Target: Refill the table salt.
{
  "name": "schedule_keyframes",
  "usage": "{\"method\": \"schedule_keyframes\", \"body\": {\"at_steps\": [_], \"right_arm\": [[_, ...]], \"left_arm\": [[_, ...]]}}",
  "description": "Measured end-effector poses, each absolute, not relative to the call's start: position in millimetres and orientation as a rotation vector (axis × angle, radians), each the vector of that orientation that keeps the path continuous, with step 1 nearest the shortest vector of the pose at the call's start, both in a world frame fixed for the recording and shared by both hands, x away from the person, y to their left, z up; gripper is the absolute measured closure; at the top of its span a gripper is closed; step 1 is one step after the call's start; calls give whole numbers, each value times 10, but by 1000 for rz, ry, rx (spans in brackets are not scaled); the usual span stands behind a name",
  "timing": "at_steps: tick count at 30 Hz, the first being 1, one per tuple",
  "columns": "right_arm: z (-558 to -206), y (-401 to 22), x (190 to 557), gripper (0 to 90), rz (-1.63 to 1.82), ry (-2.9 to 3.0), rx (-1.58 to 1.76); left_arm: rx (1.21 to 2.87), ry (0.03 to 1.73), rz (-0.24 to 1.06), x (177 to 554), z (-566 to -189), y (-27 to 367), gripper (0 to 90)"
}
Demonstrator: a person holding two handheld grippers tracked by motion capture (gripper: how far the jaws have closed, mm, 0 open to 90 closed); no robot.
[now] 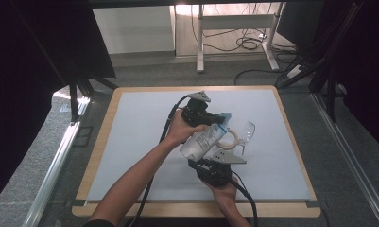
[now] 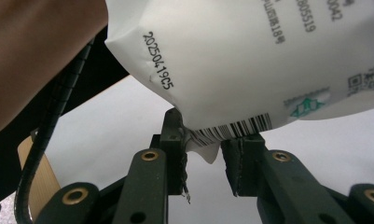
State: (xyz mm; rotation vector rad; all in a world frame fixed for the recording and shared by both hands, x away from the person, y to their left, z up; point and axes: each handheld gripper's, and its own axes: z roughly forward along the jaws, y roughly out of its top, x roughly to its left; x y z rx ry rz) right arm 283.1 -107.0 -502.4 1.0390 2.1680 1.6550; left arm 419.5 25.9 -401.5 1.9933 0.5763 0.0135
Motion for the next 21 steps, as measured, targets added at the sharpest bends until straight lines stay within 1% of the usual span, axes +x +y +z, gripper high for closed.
{"method": "schedule_keyframes", "body": {"at_steps": [21], "right_arm": [[-4971,-1096,2852,717,1680,2139,1096]], "left_arm": [[2003,569,9,4264,-4012,172,900]]}}
